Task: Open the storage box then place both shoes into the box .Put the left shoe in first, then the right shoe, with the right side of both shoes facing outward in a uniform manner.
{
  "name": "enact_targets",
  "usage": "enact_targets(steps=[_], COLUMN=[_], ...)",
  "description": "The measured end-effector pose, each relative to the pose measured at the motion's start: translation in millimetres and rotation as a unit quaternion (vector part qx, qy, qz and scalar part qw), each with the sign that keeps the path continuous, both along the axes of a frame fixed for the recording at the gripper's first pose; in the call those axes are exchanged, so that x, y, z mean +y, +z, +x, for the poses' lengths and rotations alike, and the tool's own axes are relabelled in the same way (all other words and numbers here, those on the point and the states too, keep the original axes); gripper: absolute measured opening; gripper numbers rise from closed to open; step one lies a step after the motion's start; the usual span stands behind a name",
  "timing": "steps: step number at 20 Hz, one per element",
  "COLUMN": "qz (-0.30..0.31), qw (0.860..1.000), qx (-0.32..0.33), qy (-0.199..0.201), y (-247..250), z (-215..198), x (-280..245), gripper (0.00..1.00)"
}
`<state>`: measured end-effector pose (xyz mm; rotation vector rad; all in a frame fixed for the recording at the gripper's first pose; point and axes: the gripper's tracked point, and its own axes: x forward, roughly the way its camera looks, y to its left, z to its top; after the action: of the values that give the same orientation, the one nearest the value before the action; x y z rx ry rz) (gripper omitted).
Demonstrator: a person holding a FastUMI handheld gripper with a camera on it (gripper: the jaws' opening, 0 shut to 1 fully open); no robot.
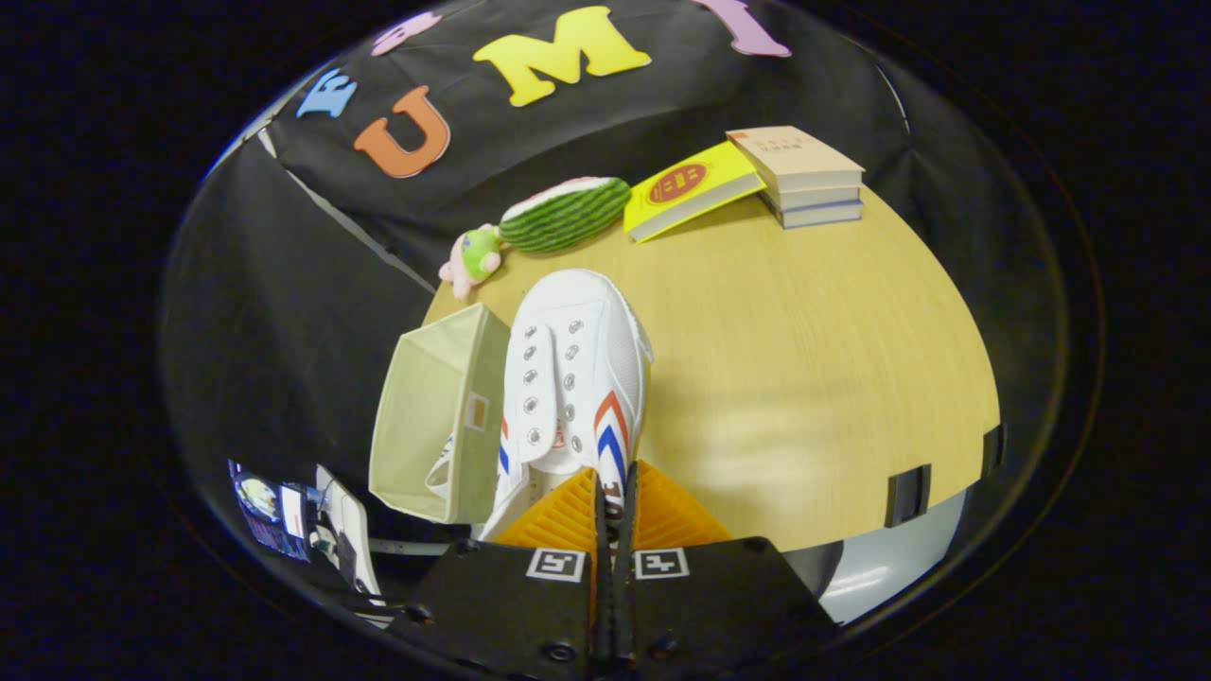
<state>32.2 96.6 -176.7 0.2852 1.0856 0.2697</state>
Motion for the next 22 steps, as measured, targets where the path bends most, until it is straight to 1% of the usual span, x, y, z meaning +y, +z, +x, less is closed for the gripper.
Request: enact_targets(steps=[2, 5, 7, 9, 12, 17, 22], qz=[-0.003, -0.015, -0.008, -0.002, -0.021, -0.039, -0.047], qw=[1.000, 0.999, 0.999, 1.000, 1.000, 0.999, 0.998], qx=[-0.007, -0.001, -0.003, -0.006, -0.009, 0.014, 0.026], qy=[0.010, 0.029, 0.031, 0.016, -0.018, -0.021, -0.040], y=[15, 26, 30, 29, 15, -14, -36], z=[-5, -8, -4, 3, 19, 23, 30], x=[29, 74, 108, 135, 158, 183, 190], gripper=[0.06, 0.06, 0.06, 0.06, 0.06, 0.06, 0.07])
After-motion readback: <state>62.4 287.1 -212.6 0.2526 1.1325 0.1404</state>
